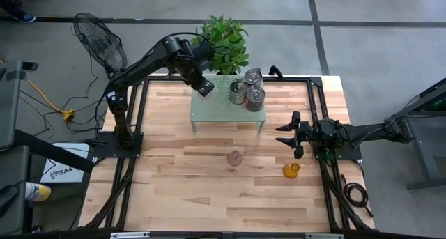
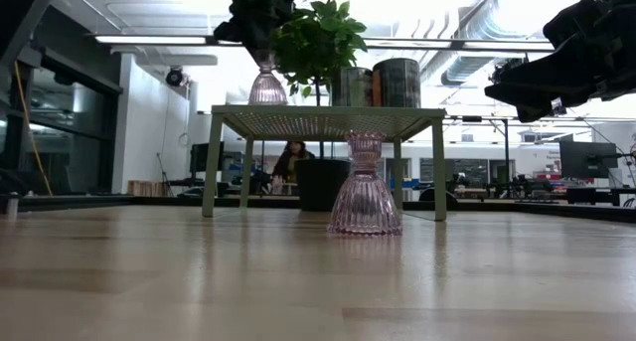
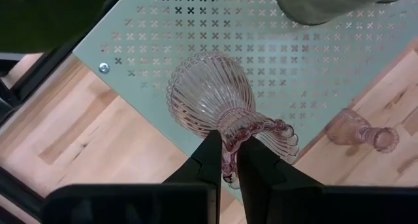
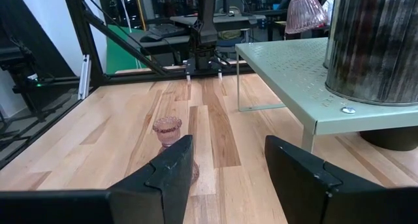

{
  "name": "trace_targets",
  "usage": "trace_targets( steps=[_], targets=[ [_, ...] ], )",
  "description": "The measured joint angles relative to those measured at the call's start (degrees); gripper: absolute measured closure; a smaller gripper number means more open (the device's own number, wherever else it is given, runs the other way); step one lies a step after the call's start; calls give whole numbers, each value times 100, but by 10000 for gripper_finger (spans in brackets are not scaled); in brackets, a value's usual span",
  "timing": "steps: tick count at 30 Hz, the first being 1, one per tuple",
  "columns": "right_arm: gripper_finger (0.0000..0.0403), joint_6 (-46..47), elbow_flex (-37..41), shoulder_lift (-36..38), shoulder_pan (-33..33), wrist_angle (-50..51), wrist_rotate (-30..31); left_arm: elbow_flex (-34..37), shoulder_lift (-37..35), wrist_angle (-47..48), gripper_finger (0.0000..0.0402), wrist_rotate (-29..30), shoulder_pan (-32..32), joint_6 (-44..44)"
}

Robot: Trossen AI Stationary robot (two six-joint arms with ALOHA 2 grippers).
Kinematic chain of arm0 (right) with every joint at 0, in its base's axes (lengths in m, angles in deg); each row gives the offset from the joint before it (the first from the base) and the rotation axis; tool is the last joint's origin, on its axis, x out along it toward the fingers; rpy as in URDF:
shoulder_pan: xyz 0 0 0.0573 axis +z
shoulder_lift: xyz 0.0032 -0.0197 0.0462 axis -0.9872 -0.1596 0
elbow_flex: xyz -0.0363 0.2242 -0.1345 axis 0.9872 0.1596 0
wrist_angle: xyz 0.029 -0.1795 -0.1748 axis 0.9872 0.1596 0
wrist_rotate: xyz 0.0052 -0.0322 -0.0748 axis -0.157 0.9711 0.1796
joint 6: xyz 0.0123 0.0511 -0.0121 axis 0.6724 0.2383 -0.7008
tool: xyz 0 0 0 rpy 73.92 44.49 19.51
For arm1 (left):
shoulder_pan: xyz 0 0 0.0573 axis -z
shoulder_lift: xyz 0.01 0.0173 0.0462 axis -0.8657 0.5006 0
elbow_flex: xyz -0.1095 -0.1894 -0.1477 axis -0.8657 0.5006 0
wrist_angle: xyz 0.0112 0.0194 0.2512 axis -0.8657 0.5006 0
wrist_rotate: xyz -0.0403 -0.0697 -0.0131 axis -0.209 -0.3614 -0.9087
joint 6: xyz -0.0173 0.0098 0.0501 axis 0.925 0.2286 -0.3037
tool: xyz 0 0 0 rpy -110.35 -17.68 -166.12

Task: Pick & Place candle stick holders
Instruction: Put the left pink glass candle holder on the shelf

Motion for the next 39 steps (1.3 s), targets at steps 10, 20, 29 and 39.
trace_targets(
  steps=[10,20,29,39],
  targets=[
    [217,0,0,1,1,-2,0,0,197,-20,381,15,0,237],
    [217,0,0,1,-1,-2,0,0,268,-149,381,-65,-4,230],
    [217,0,0,0,0,-2,0,2,268,-122,381,-76,-4,237],
    [217,0,0,1,-1,-2,0,2,268,-24,381,-161,-4,237]
  ],
)
